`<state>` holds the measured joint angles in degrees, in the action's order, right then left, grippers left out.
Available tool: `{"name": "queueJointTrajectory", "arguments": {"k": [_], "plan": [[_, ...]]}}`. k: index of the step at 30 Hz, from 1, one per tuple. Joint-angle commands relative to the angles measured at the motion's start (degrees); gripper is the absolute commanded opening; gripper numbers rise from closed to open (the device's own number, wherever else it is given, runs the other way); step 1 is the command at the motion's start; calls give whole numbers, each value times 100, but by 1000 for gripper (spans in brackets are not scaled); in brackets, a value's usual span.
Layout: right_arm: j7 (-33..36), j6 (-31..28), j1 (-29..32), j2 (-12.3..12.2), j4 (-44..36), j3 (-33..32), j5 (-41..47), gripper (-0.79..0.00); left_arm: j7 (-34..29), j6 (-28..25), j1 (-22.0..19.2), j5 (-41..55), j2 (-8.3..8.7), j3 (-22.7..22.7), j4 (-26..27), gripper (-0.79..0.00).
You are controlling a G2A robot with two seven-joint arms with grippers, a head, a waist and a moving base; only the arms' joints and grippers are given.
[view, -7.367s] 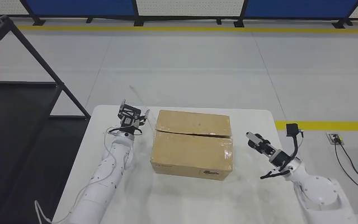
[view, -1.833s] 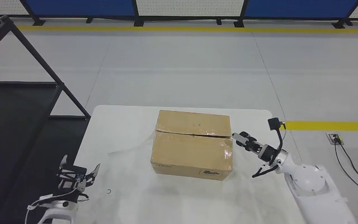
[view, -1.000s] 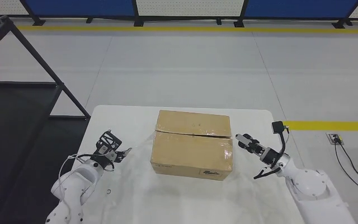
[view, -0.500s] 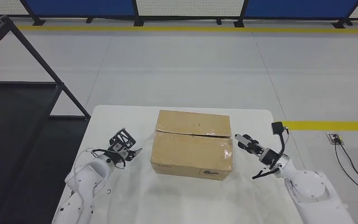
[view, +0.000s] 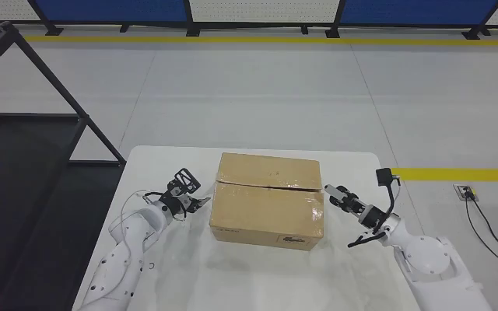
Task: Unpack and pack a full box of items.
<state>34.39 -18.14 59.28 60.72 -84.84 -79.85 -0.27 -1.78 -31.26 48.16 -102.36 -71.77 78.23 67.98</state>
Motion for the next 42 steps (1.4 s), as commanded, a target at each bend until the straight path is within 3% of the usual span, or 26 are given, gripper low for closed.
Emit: {"name": "queueJointTrajectory", "arguments": {"k": [1,10,16,34,42], "plan": [[-3,17,9,0,-14,-1,-7,0,84,142,-97,78,-24,-88,-159,0],[-50,77,65,-1,-115,-7,-68,0,334,1291,-536,601,-175,-316,-621,0],[-55,83,117,-8,-167,-57,-68,0,479,1915,-644,847,-191,-169,-675,0],[81,40,-44,-6,-128,-16,-88,0,732,2518,-120,1447,-2,847,-338,0],[170,11,-163,-3,-28,11,-52,0,896,2701,392,1780,90,1386,28,0]]}}
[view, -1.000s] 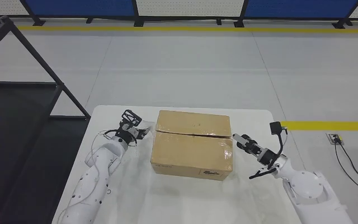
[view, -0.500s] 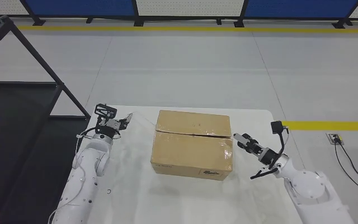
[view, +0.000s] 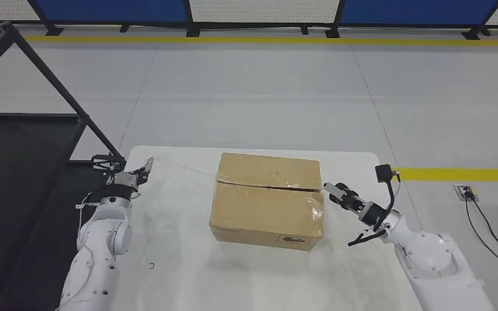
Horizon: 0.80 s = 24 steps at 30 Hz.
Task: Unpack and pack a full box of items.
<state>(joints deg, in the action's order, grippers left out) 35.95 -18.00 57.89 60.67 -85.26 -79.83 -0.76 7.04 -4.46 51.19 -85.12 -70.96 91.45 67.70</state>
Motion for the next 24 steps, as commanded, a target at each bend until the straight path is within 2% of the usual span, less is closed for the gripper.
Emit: {"name": "queueJointTrajectory", "arguments": {"k": [1,10,19,22,24], "plan": [[27,-3,-45,3,29,19,7,0,21,61,164,91,16,118,111,0],[166,-91,-261,15,166,127,10,0,133,419,874,528,34,459,420,0],[321,-200,-446,17,309,195,6,0,169,575,1266,1172,37,790,386,0],[368,-235,-473,14,362,201,12,0,227,547,1343,1299,36,828,350,0],[378,-255,-484,13,391,202,15,0,295,288,1438,1304,42,783,435,0]]}}
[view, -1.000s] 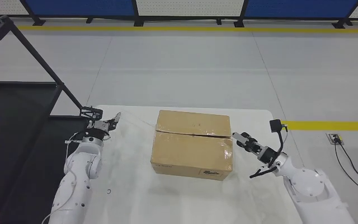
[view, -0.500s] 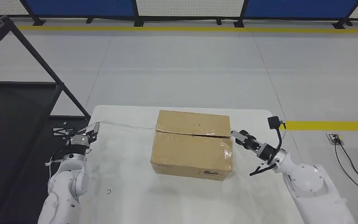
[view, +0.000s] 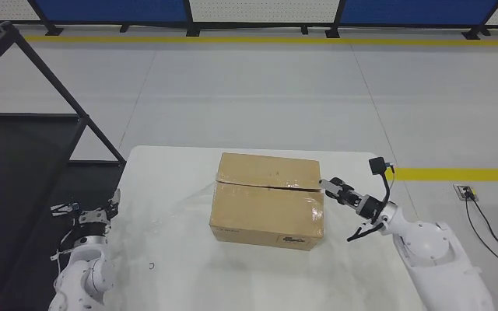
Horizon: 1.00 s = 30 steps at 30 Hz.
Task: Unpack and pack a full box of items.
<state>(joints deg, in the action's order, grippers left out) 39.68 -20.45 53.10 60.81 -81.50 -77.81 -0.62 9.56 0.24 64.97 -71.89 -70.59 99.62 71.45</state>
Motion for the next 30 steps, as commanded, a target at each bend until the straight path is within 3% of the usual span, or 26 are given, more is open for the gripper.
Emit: {"name": "queueJointTrajectory", "arguments": {"k": [1,6,10,14,16,21,28,30], "plan": [[6,-20,-8,-2,26,1,4,0,75,-402,134,-118,18,-75,134,0],[34,-66,9,-7,45,4,23,0,-259,-2109,427,-1252,150,-471,689,0],[29,-89,65,-14,25,-8,22,0,-774,-2832,185,-1929,222,-746,808,0],[-30,-123,161,-29,-9,-78,34,0,-1380,-2934,-404,-2317,204,-1202,458,0],[-71,-133,240,-39,-46,-129,48,0,-1490,-2743,-729,-2357,170,-1393,177,0],[-178,-135,443,-62,-146,-260,71,0,-1545,-2409,-1416,-2272,78,-1782,-533,0],[-280,-72,617,-81,-299,-360,73,0,-1347,-2142,-2074,-2029,-24,-2100,-1320,0],[-304,-51,645,-83,-333,-371,65,0,-1294,-2397,-2204,-1948,-47,-2223,-1496,0]]}}
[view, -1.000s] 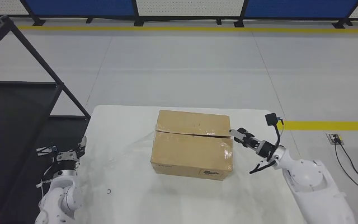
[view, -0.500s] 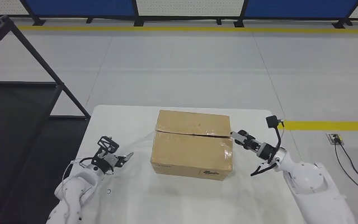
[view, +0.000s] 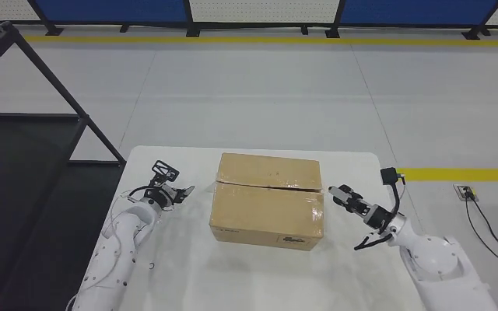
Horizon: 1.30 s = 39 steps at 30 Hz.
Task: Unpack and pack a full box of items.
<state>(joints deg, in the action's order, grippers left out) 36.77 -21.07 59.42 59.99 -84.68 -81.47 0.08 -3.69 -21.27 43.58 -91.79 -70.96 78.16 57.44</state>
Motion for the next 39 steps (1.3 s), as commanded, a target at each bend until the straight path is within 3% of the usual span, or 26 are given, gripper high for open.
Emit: {"name": "queueJointTrajectory", "arguments": {"k": [1,4,10,12,17,23,31,39], "plan": [[-28,23,26,-2,-33,-11,-13,0,77,-374,-117,46,-3,-89,-153,0],[-77,43,88,-7,-81,-47,-6,0,366,-310,-54,-70,36,-40,-150,0],[-126,101,130,-7,-85,-51,16,0,687,-550,477,-260,212,337,289,0],[-134,124,100,-2,-74,-22,15,0,763,-855,666,-252,260,407,492,0],[-122,199,17,11,-92,69,-27,0,624,-964,827,-422,282,259,784,0],[-130,227,-4,14,-104,90,-55,0,399,-482,482,-365,141,-271,567,0],[-157,229,63,3,-133,24,-48,0,209,138,-345,-171,-93,-859,-354,0],[-170,282,103,-6,-190,-24,-65,0,428,1218,-967,383,-299,-950,-1198,0]]}}
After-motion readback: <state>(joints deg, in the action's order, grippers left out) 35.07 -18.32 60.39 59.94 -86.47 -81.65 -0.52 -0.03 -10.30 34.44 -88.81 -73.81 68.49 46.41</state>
